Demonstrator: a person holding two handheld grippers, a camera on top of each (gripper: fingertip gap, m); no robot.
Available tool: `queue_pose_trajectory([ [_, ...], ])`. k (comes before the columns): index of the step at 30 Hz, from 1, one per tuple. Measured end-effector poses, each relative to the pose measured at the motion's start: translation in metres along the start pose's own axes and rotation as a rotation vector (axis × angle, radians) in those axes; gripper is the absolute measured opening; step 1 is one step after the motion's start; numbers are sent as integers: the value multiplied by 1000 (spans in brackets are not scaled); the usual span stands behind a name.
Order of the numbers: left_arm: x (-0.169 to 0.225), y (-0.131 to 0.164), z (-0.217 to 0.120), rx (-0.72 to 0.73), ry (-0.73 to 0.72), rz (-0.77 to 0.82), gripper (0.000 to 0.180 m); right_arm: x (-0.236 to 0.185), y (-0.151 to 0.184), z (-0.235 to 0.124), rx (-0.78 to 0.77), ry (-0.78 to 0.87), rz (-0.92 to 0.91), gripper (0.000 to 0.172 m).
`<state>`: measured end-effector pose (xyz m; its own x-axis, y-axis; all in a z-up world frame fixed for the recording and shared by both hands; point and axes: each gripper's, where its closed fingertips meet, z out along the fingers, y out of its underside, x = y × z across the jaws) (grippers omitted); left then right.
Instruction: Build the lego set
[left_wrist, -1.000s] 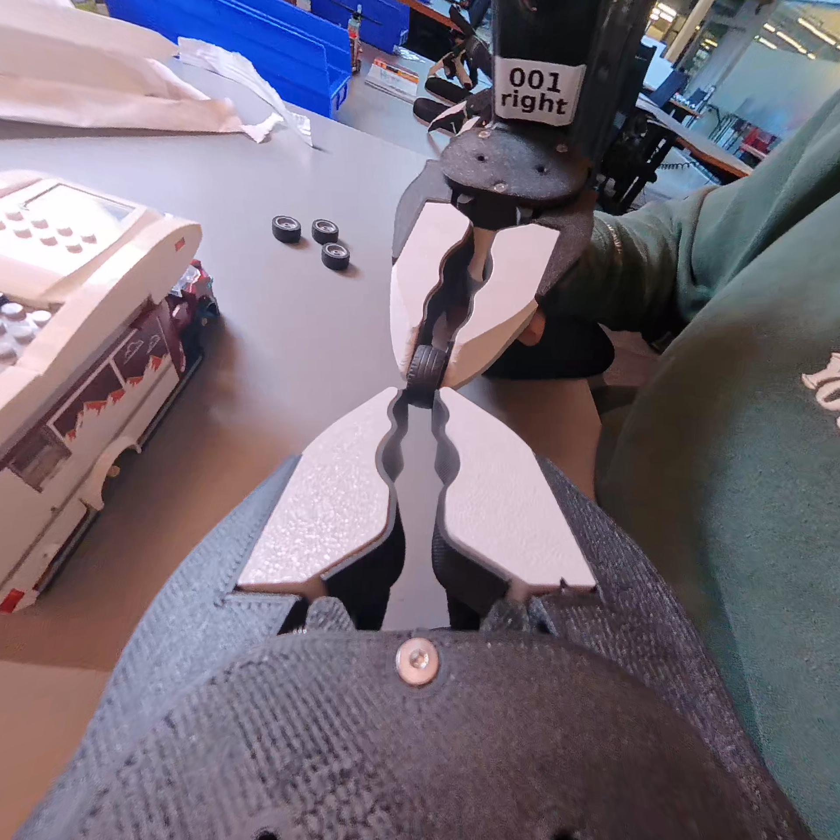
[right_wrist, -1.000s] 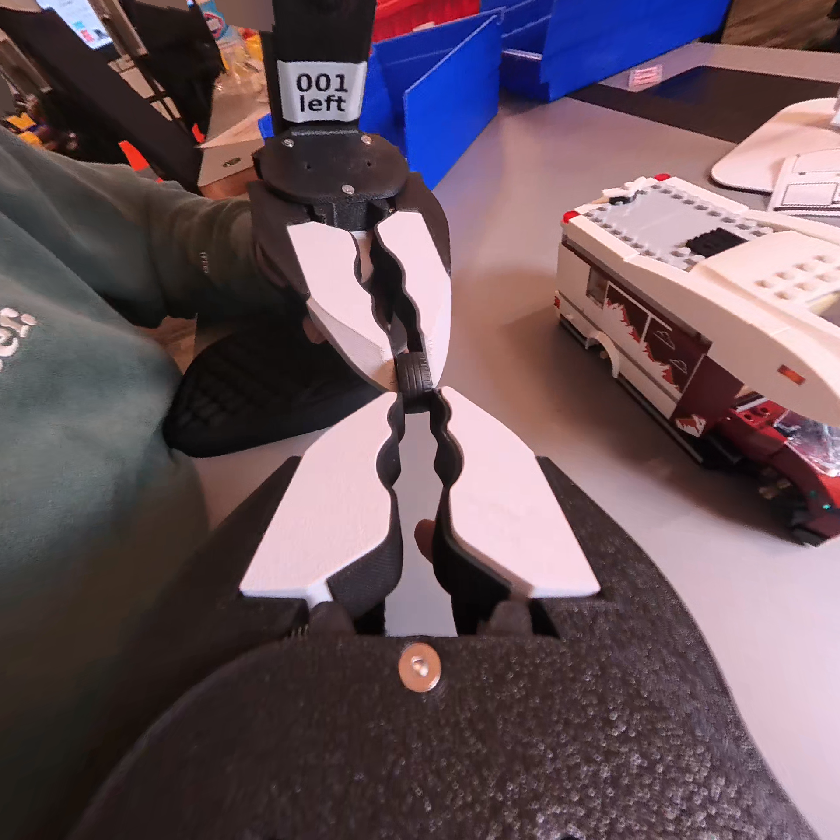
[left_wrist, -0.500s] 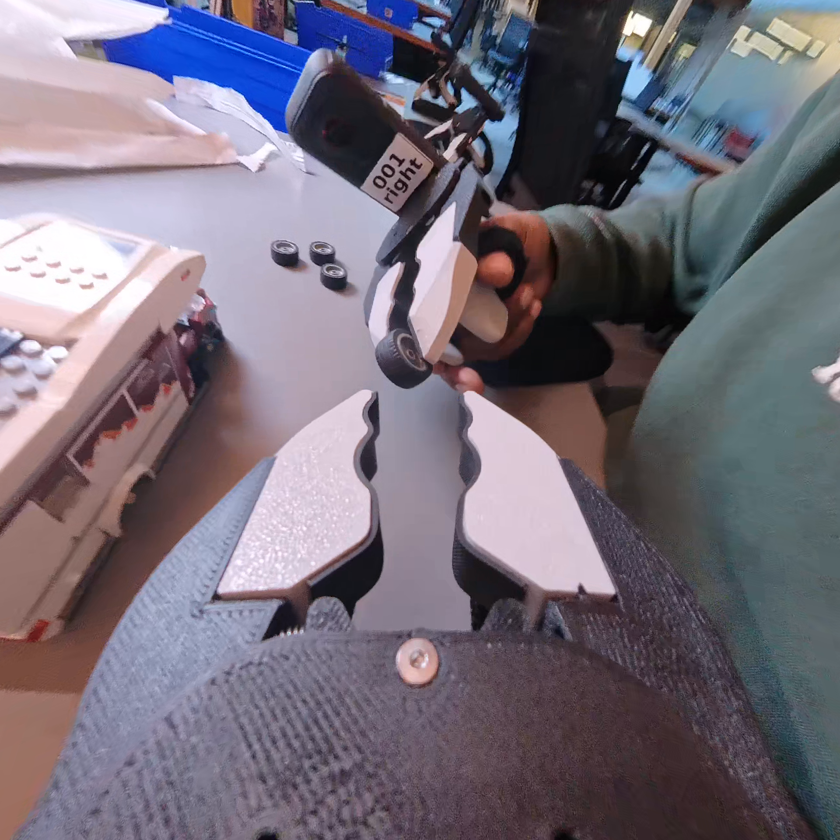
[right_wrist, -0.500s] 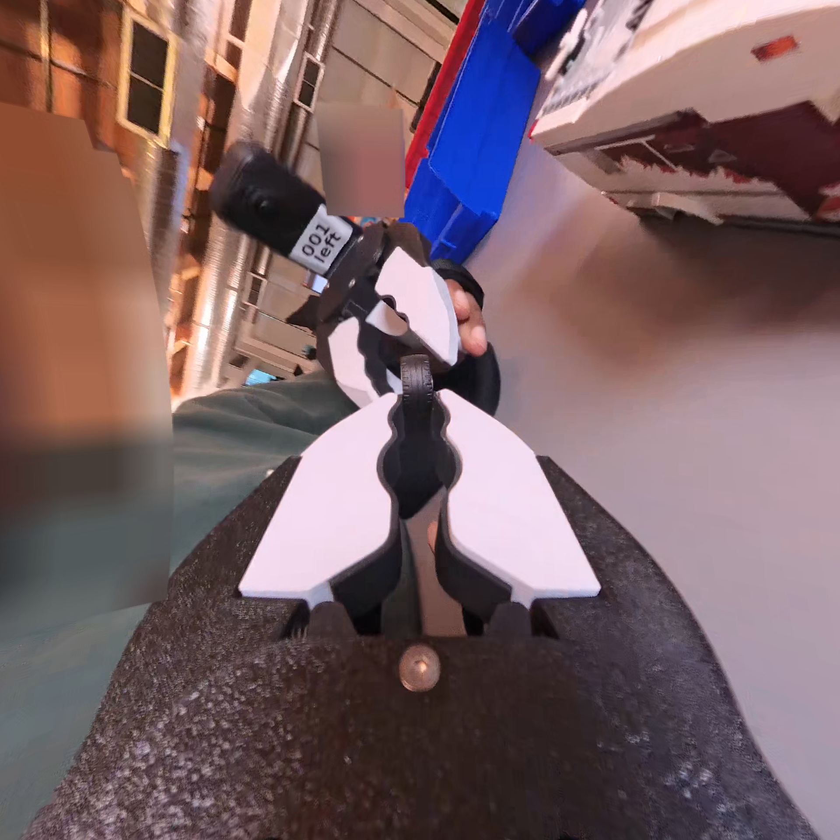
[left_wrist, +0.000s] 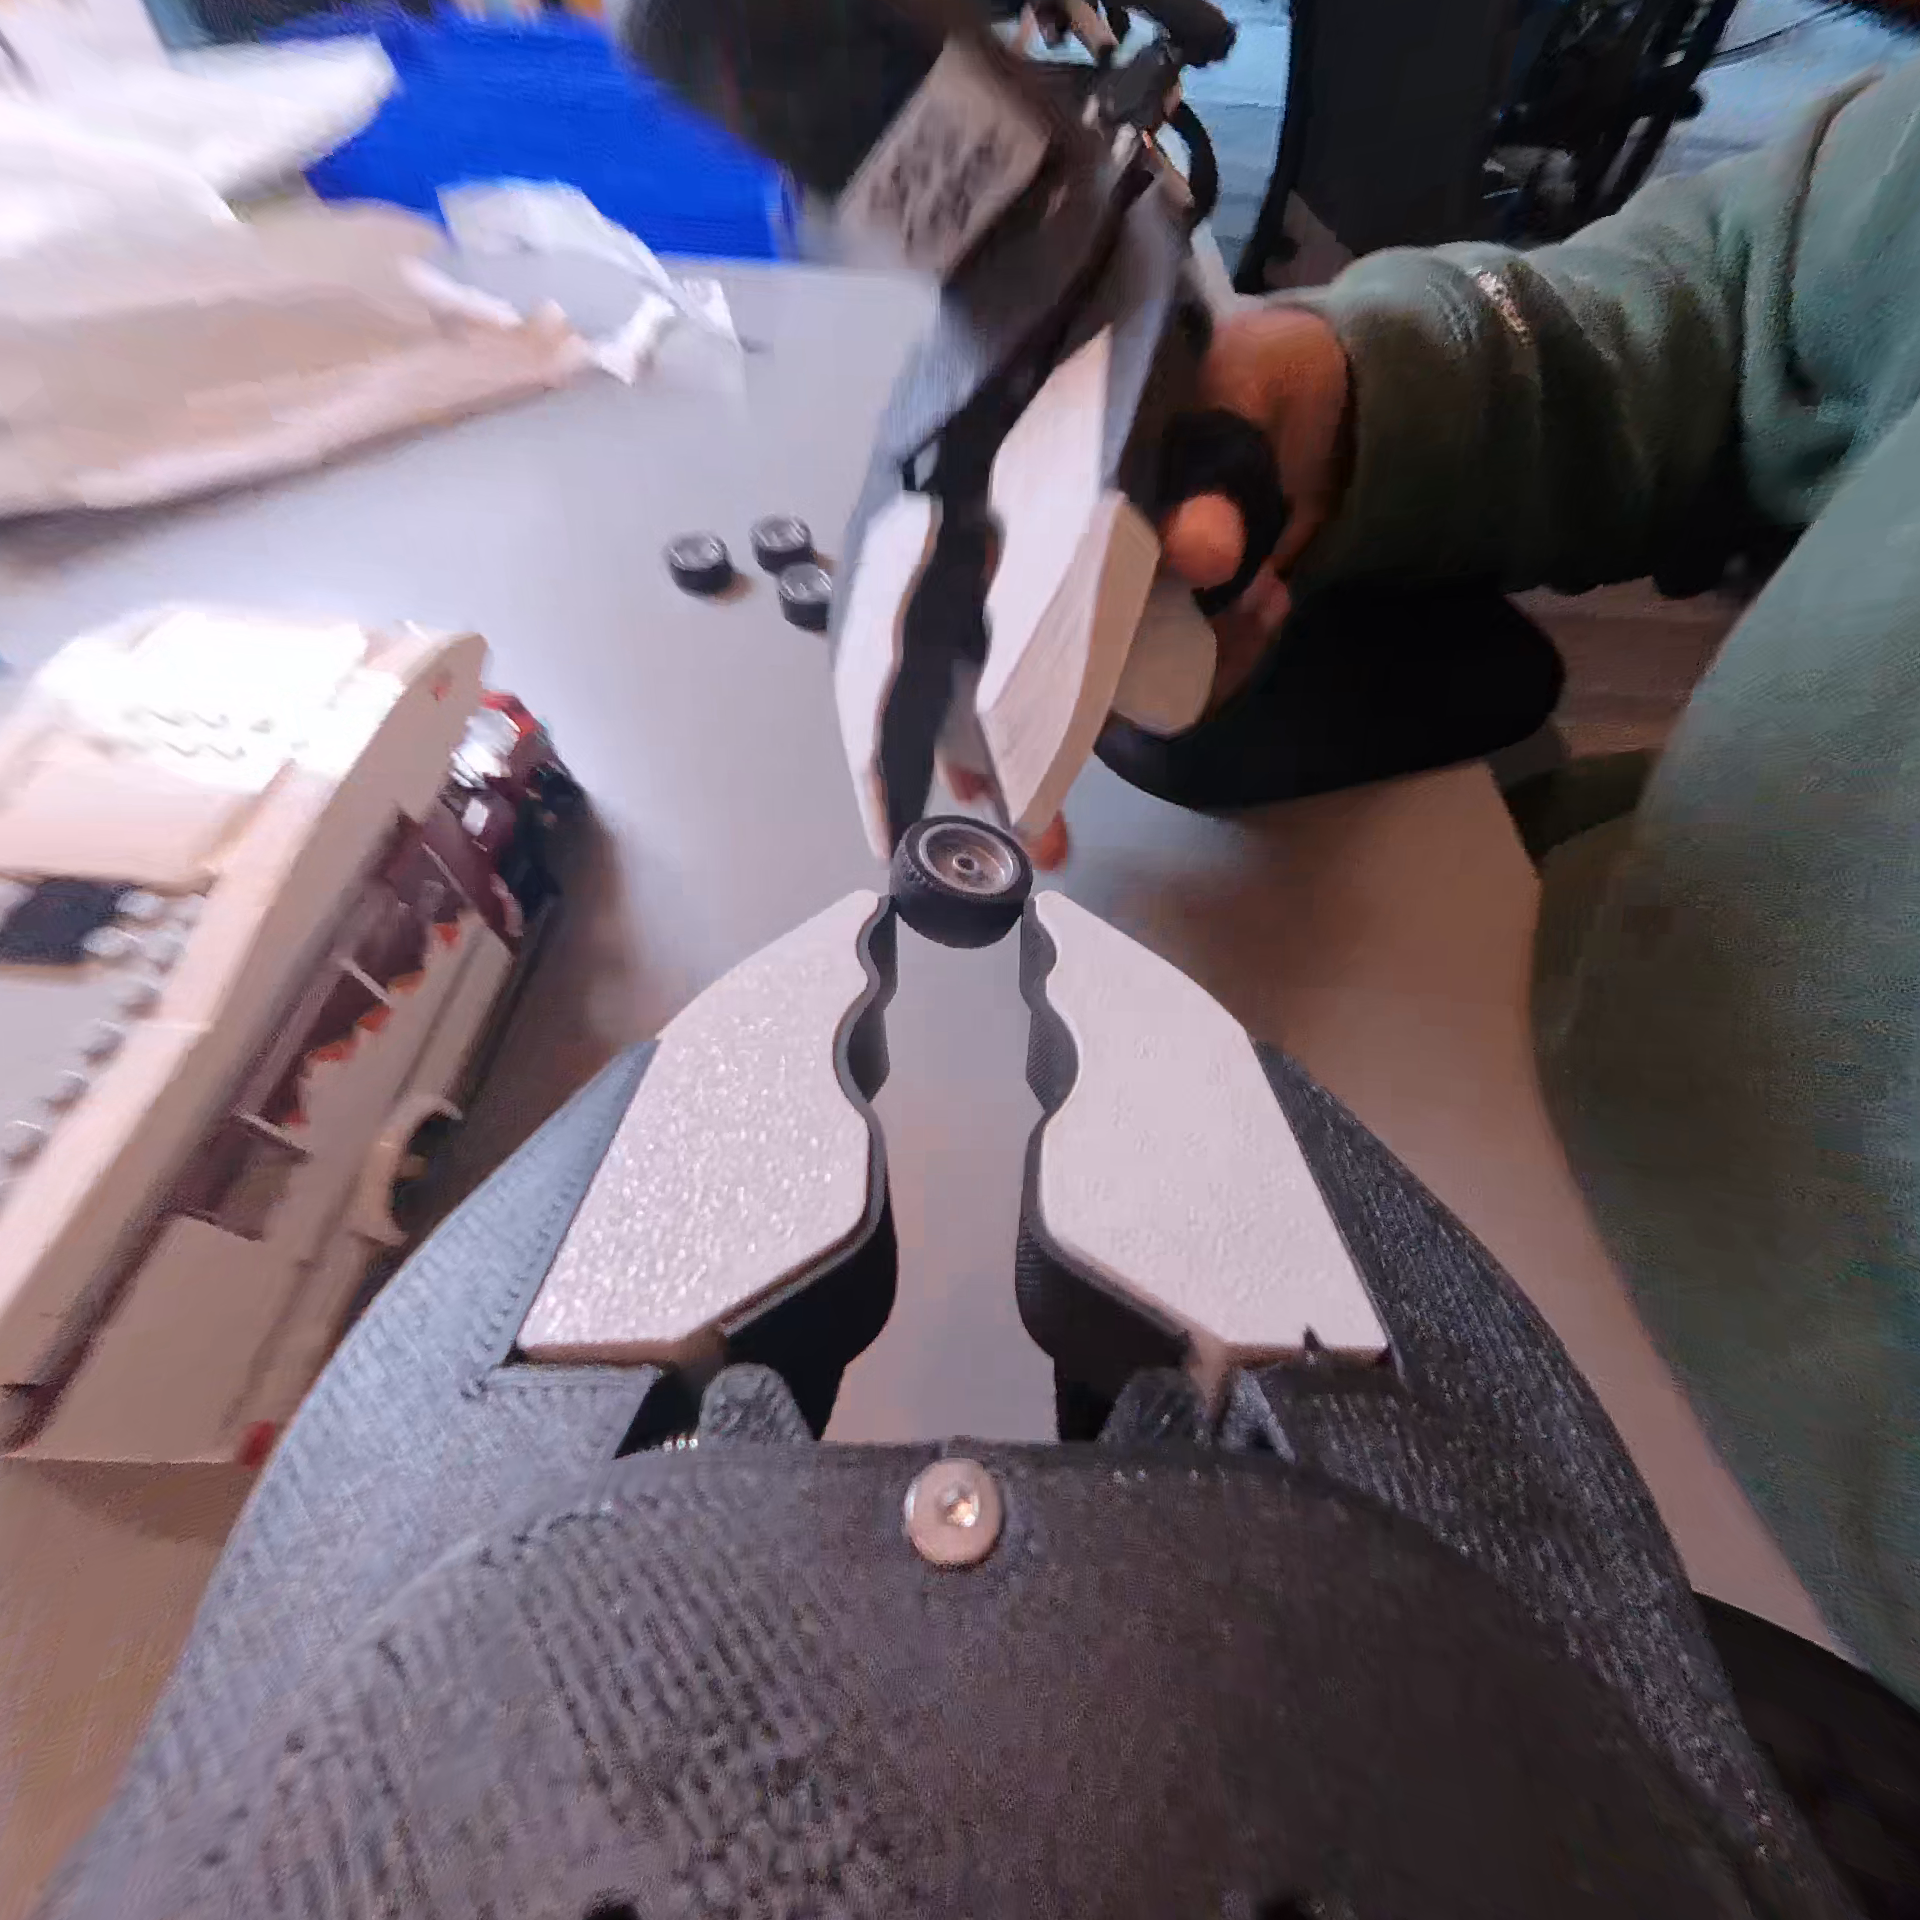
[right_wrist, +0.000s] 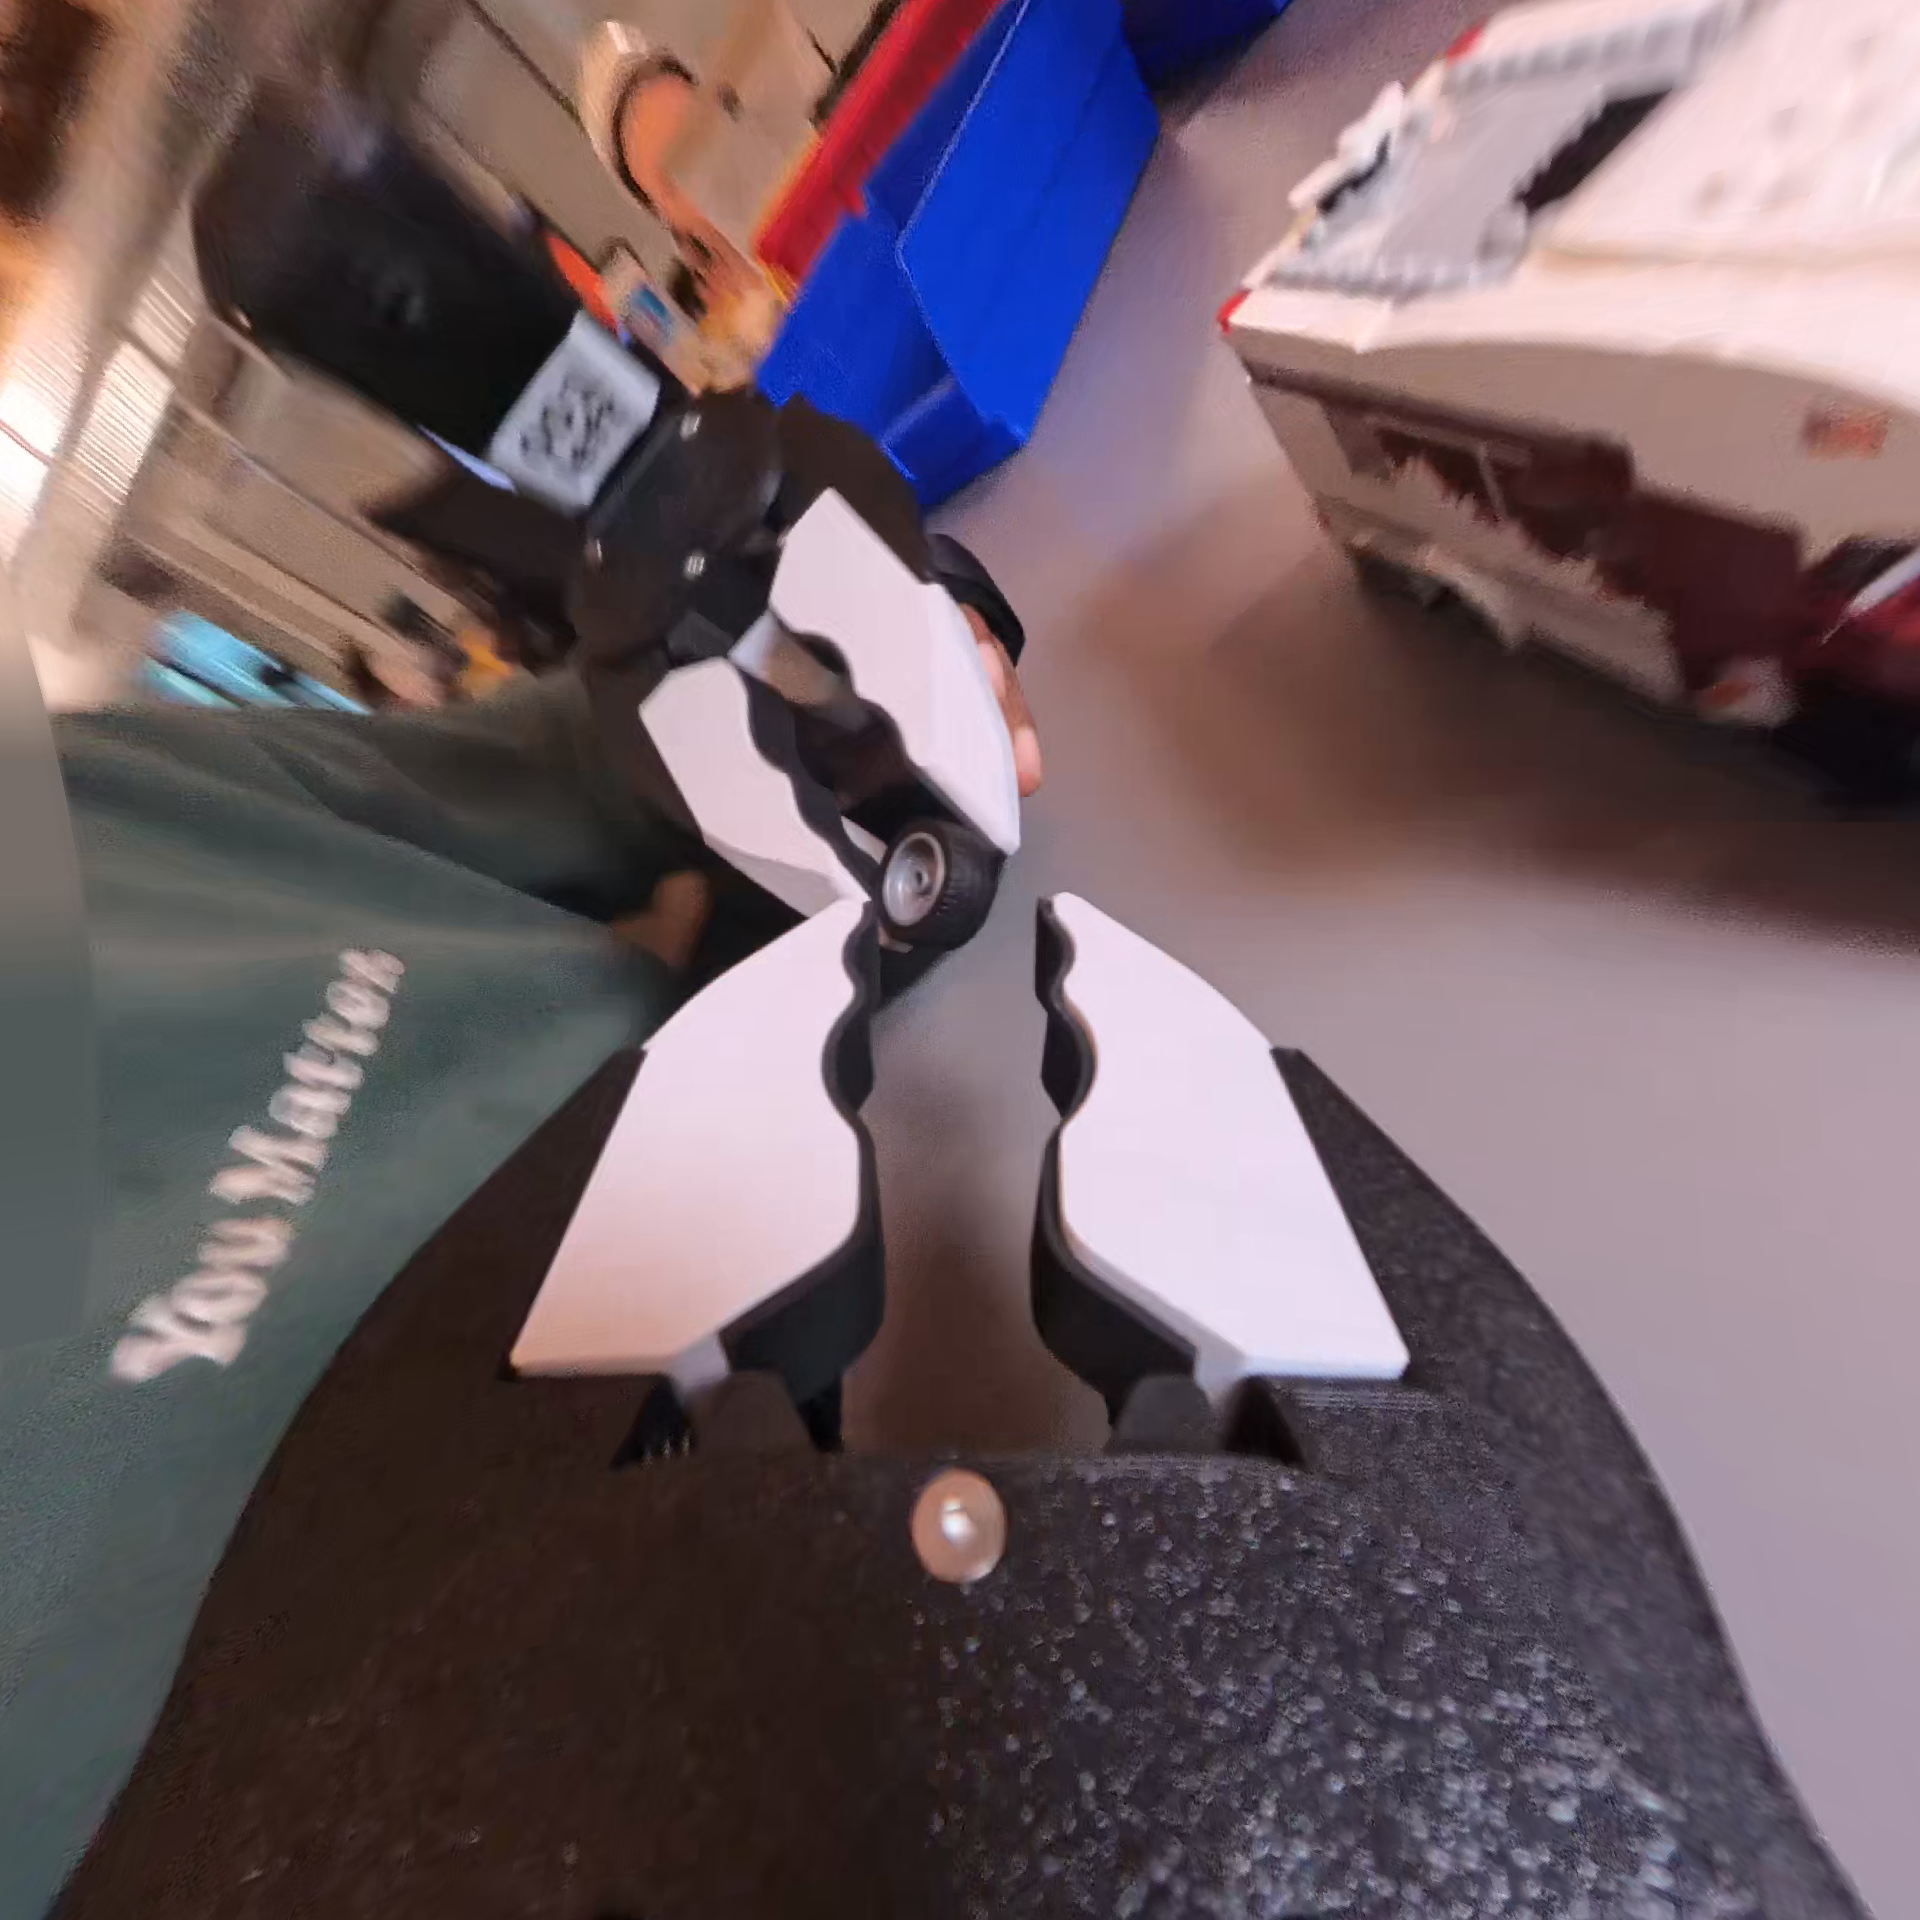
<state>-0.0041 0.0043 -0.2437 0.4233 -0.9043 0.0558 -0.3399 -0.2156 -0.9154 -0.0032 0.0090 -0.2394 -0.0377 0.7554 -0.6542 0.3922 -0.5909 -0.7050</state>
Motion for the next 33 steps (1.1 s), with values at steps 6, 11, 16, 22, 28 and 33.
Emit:
queue_pose_trajectory([
  [6, -1, 27, 23, -185, 113, -79, 23, 14, 20, -9, -228, 234, -533, 35],
  [11, -12, 61, 40, -439, 55, 76, 24, 29, 26, -8, -317, 284, -607, 36],
  [16, -12, 61, 40, -455, 42, 87, 24, 30, 21, -12, -273, 247, -562, 36],
  [22, -24, 35, 16, -302, -31, 83, 48, 34, 24, -15, -303, 278, -653, 34],
  [28, -115, 5, -81, -78, -426, 132, 60, 39, 26, -18, -345, 280, -724, 36],
  [33, -152, 51, -83, -119, -375, 36, 87, 53, 4, -17, -325, 356, -806, 38],
])
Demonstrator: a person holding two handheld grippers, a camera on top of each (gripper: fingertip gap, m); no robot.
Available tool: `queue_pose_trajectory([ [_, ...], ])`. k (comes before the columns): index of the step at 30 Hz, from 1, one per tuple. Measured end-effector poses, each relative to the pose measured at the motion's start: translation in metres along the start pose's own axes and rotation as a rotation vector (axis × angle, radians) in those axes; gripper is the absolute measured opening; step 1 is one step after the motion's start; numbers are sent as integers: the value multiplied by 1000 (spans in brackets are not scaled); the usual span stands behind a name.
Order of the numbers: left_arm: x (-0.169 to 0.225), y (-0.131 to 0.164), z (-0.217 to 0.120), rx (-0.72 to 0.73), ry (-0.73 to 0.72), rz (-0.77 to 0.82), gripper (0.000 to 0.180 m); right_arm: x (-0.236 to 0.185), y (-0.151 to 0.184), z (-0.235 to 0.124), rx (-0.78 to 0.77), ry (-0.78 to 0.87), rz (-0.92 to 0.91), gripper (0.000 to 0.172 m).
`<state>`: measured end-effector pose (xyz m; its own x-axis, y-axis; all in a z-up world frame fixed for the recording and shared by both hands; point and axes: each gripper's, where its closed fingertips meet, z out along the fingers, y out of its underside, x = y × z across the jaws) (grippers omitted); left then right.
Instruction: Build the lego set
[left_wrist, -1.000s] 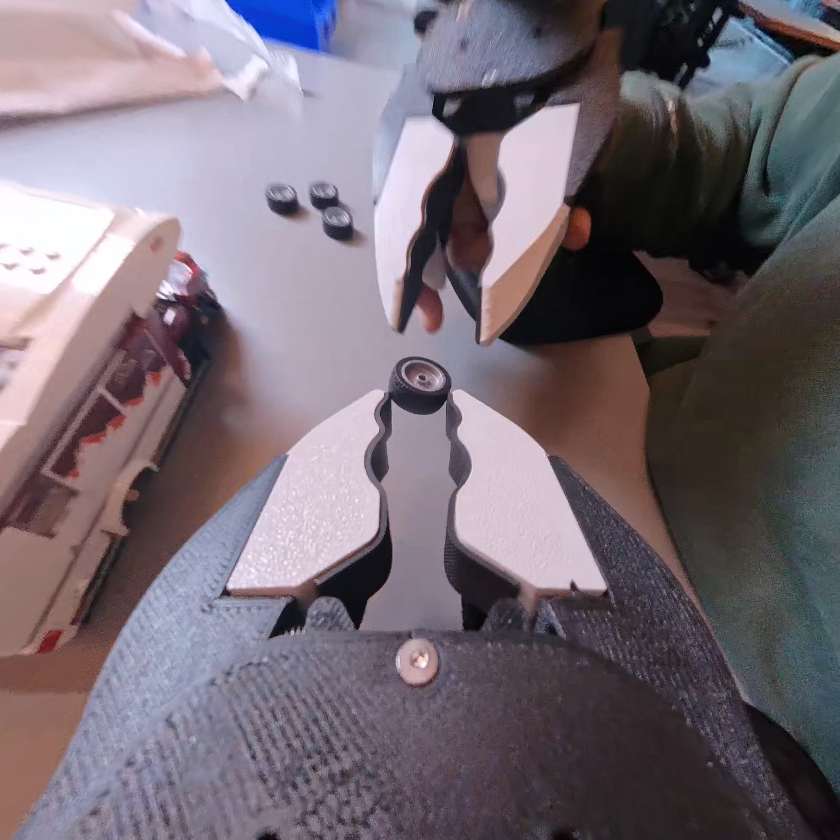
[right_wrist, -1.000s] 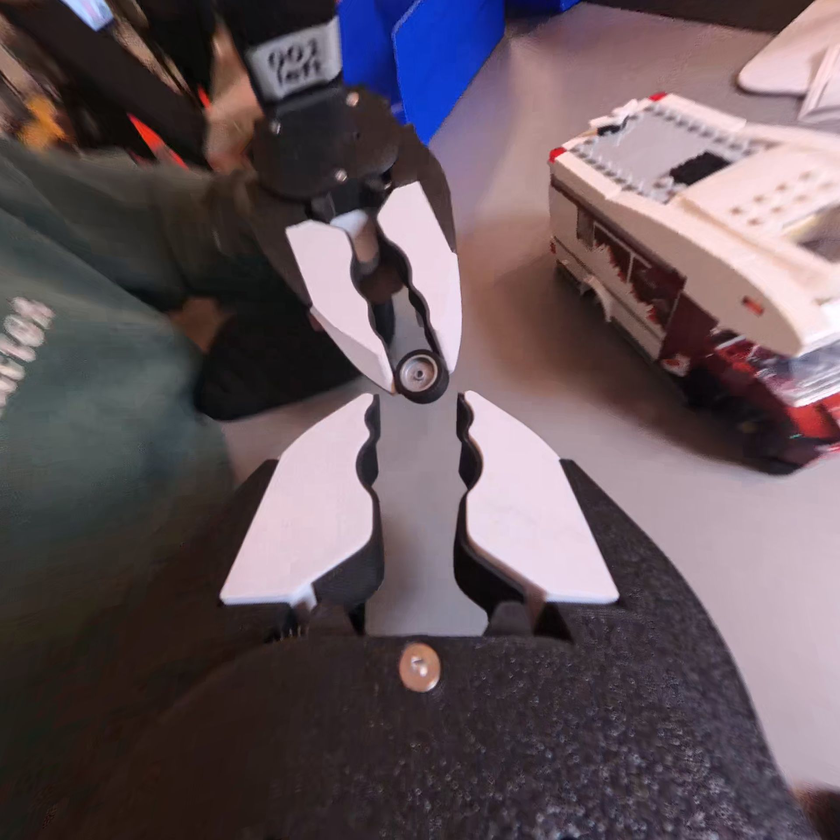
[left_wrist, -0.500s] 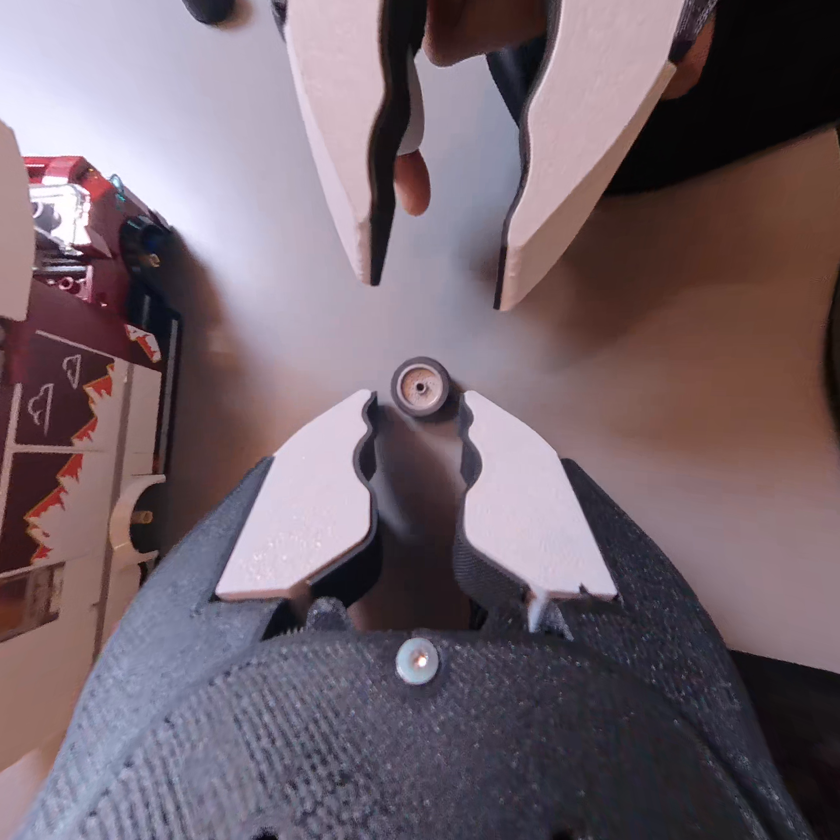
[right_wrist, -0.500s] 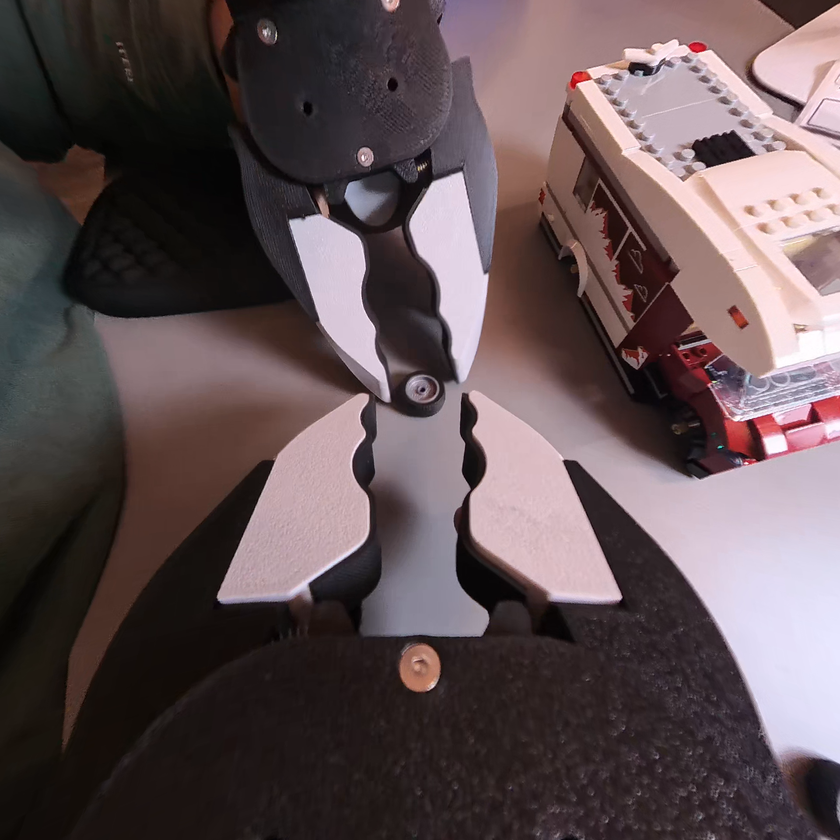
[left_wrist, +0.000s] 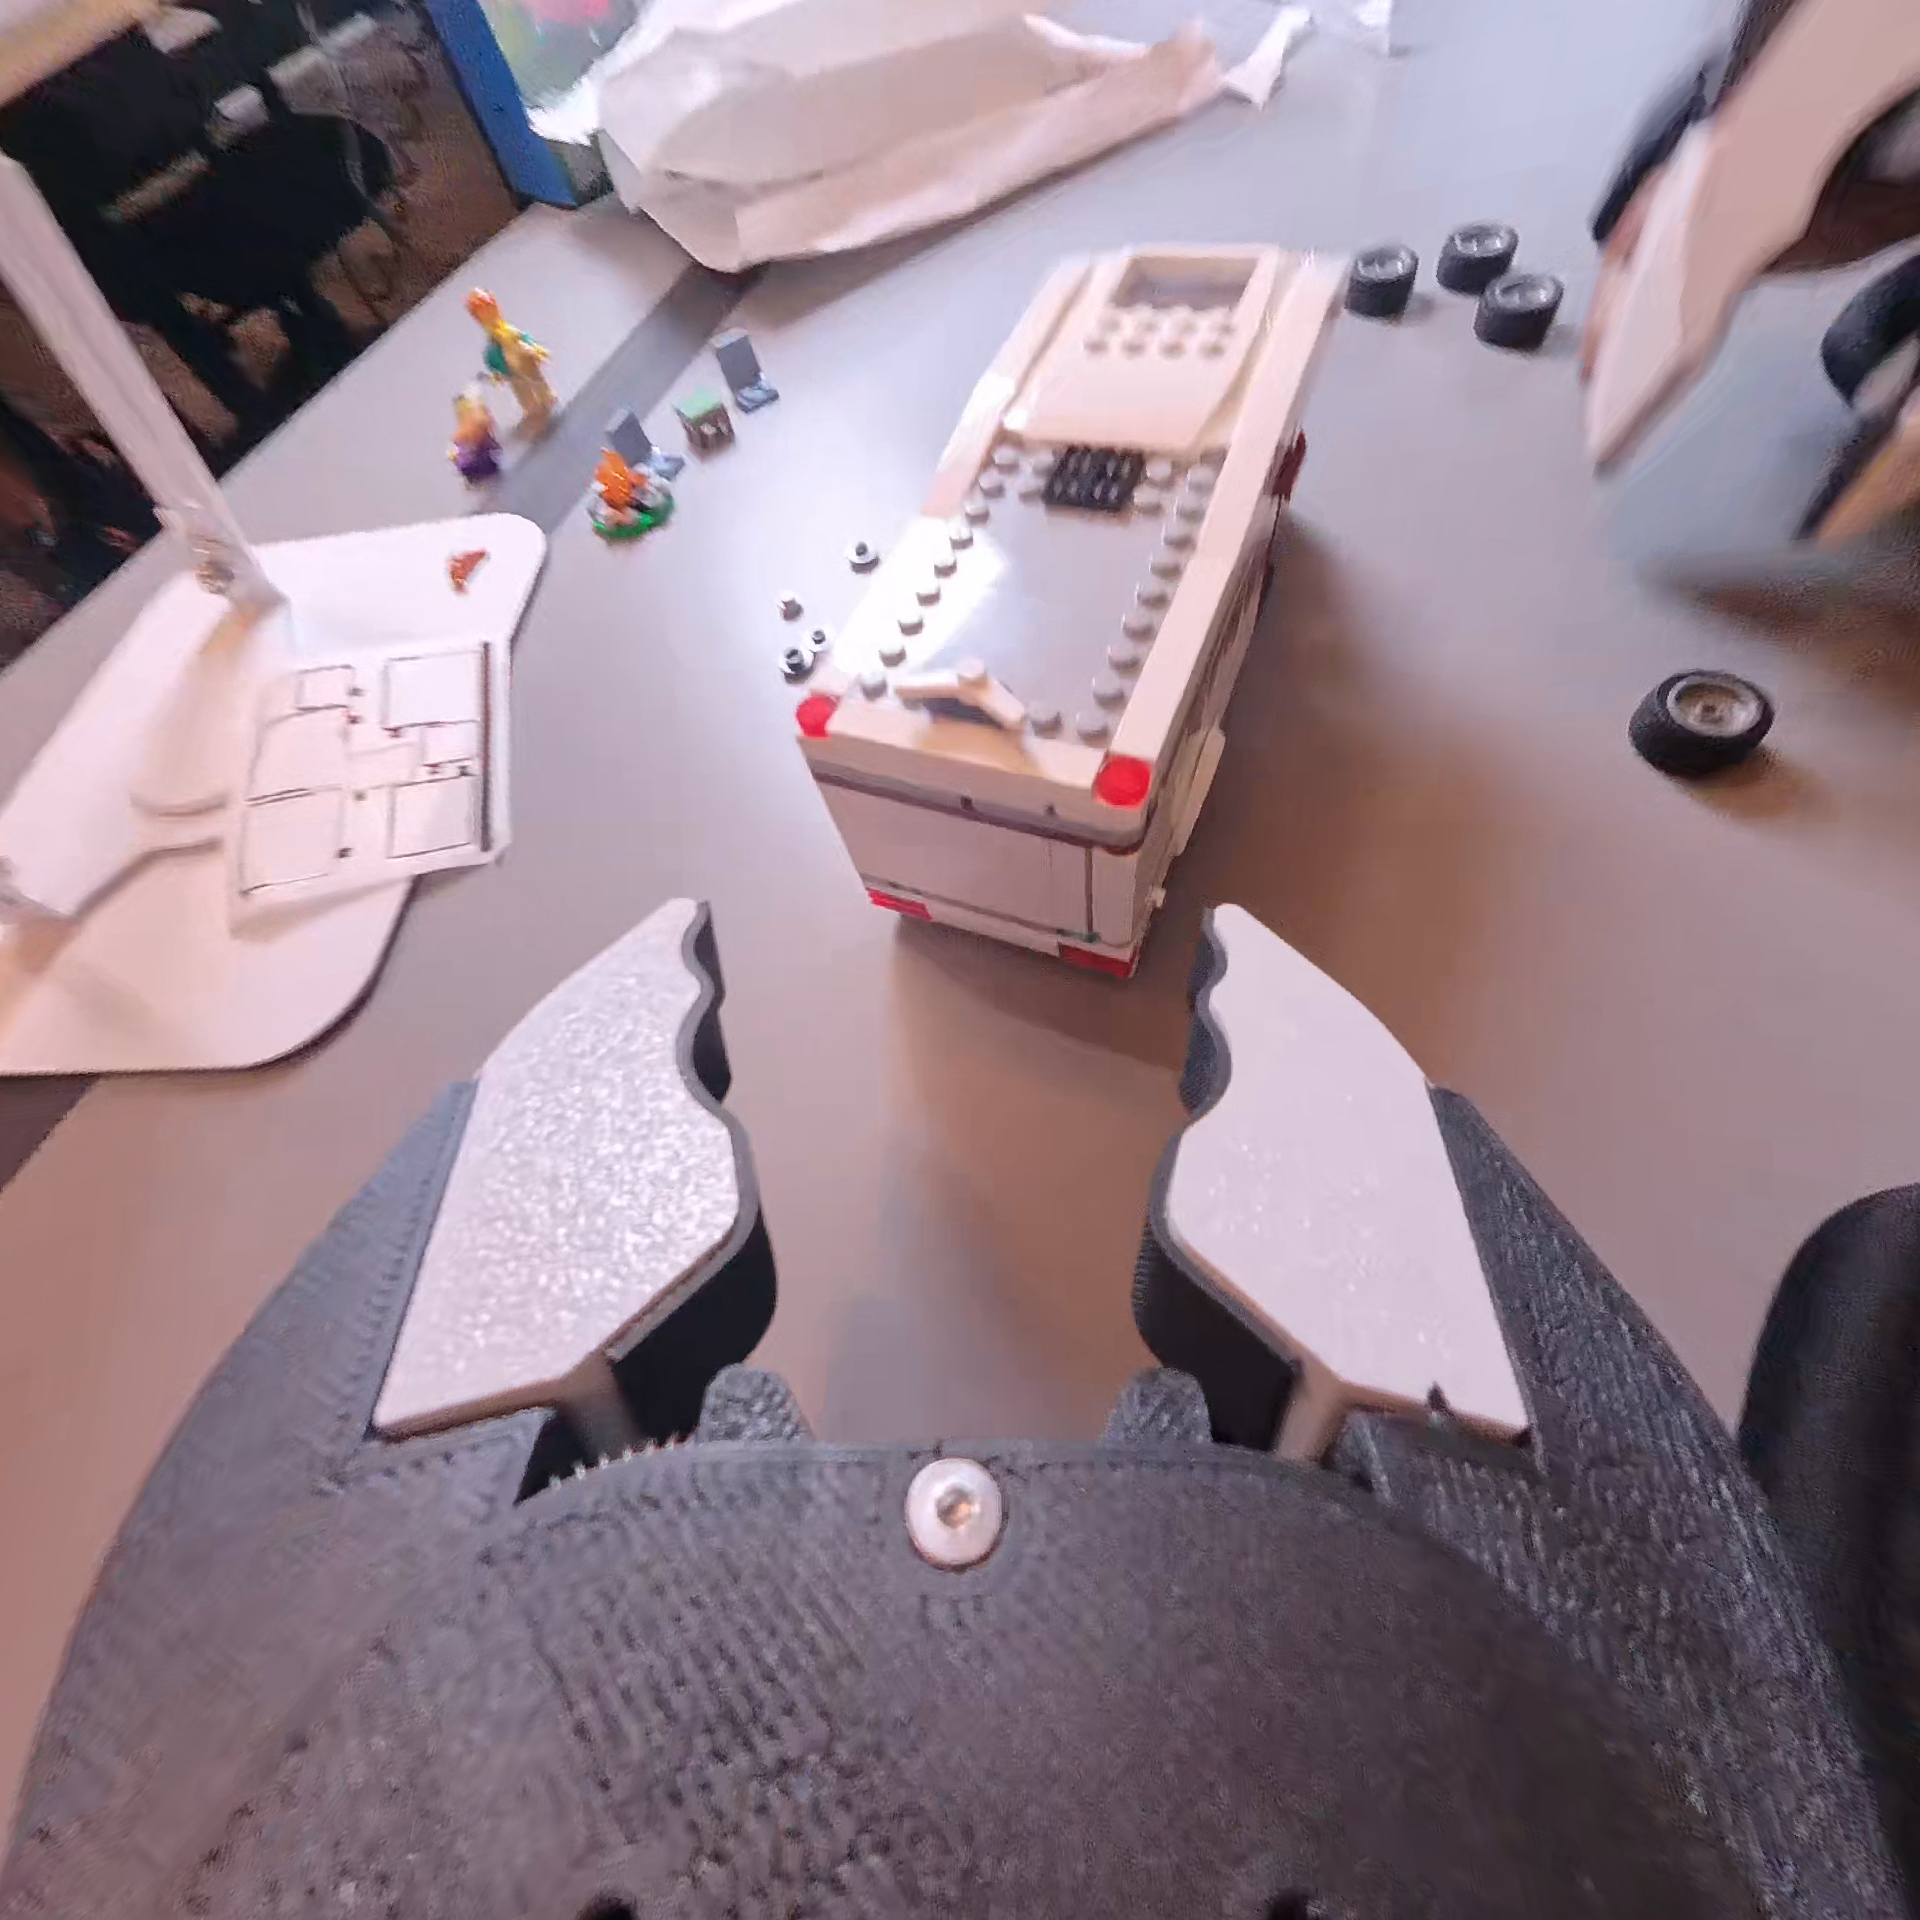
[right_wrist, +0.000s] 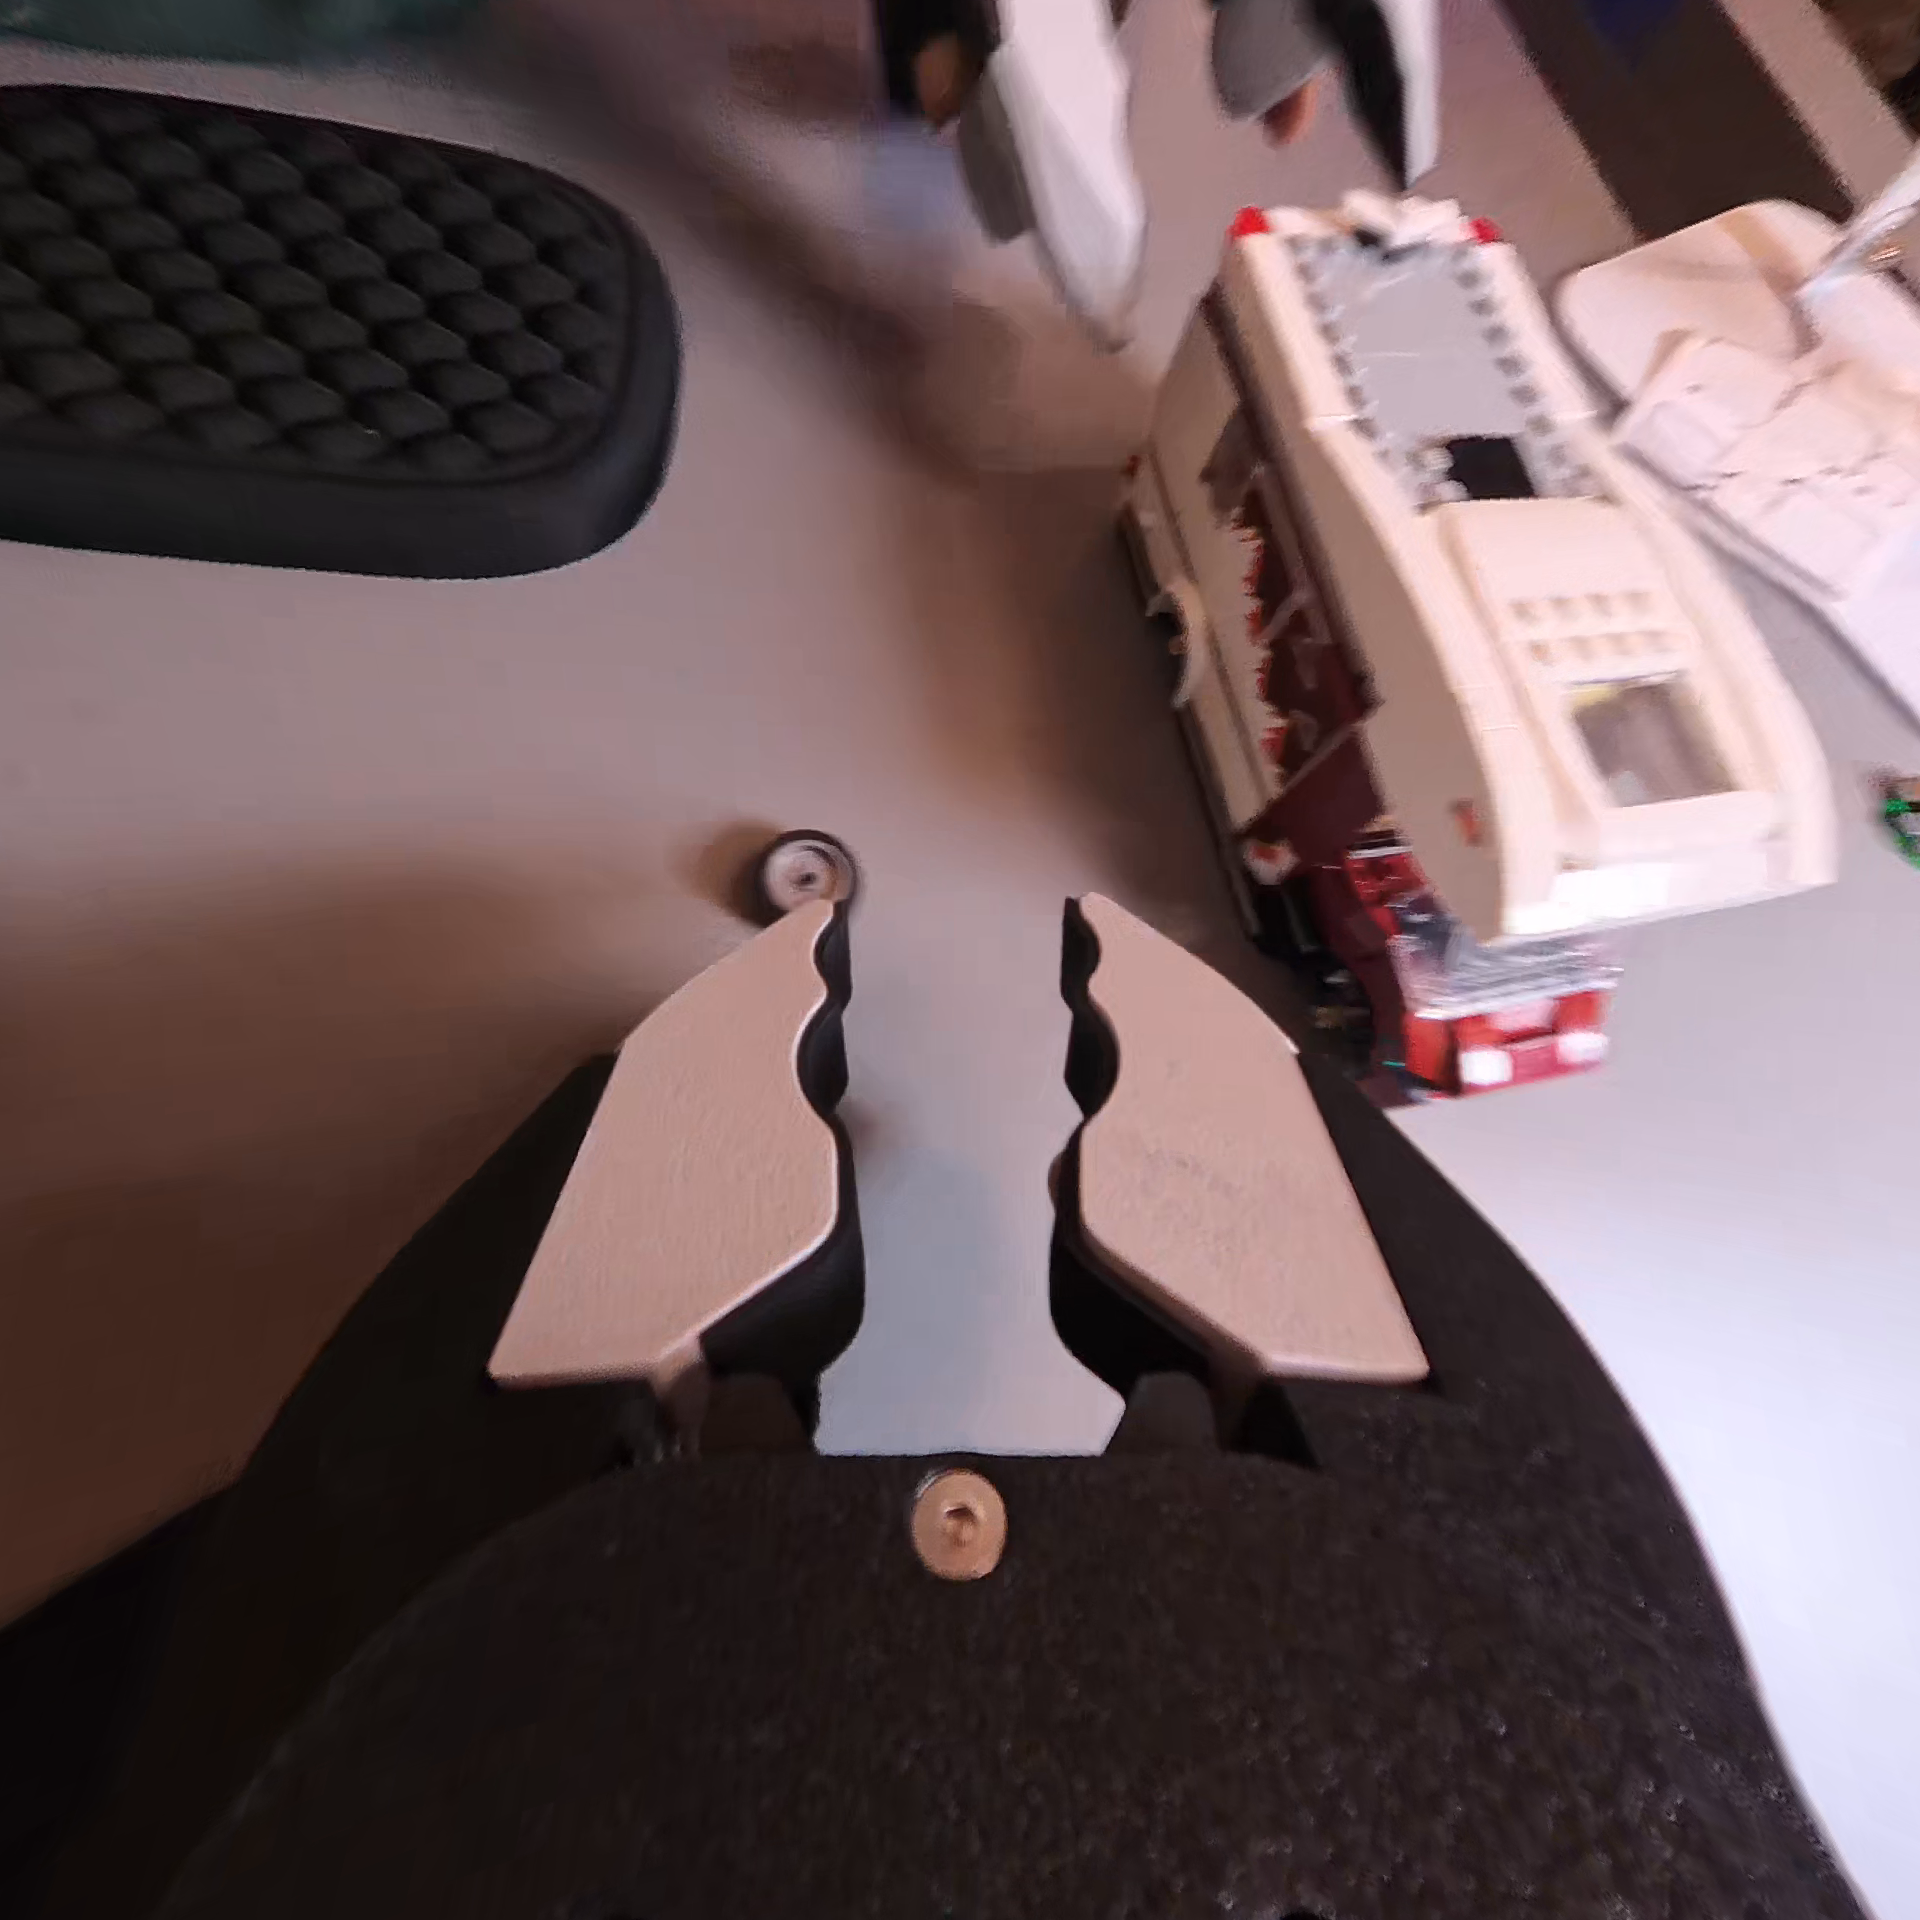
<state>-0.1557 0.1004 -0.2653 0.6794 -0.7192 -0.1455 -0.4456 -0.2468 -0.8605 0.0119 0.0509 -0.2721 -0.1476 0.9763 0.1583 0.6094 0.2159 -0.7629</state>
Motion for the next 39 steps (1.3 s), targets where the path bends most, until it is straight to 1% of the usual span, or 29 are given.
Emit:
queue_pose_trajectory([
  [2, 5, 8, 15, -39, 44, 34, 93, 31, -2, -8, -3, 84, -10, 46],
  [4, 9, 10, 27, -65, 57, 88, 95, 69, 7, -11, -48, 190, -78, 69],
  [5, 11, 9, 32, -70, 67, 107, 96, 81, 11, -9, -60, 210, -131, 80],
  [7, 14, 8, 41, -81, 66, 128, 97, 100, 21, 1, -90, 217, -194, 91],
  [9, 12, 7, 46, -83, 46, 138, 97, 104, 29, 16, -125, 150, -183, 95],
  [10, 11, 6, 47, -75, 38, 129, 94, 105, 28, 22, -126, 126, -181, 94],
  [12, 6, 5, 48, -60, 3, 111, 83, 108, 29, 29, -149, 116, -209, 88],
  [14, 7, 5, 48, -45, 1, 98, 82, 107, 27, 33, -147, 102, -213, 70],
  [15, 8, 5, 47, -41, -3, 99, 82, 108, 26, 34, -143, 104, -209, 67],
  [20, 13, 6, 42, -21, -18, 125, 81, 102, 22, 33, -96, 103, -228, 66],
  [22, 15, 3, 36, -4, -88, 224, 81, 98, 15, 29, -56, 167, -305, 65],
  [26, 24, -13, 18, 71, -327, 581, 79, 90, 4, 16, -9, 440, -607, 65],
  [28, 30, -19, 10, 91, -424, 719, 78, 84, -1, 9, 18, 558, -719, 65],
  [29, 32, -22, 7, 100, -454, 761, 78, 80, -4, 6, 34, 595, -756, 64],
  [33, 39, -27, 2, 109, -496, 826, 78, 71, -6, 0, 53, 647, -799, 64],
  [39, 40, -31, 1, 113, -502, 825, 77, 73, -8, -2, 52, 636, -790, 64],
])
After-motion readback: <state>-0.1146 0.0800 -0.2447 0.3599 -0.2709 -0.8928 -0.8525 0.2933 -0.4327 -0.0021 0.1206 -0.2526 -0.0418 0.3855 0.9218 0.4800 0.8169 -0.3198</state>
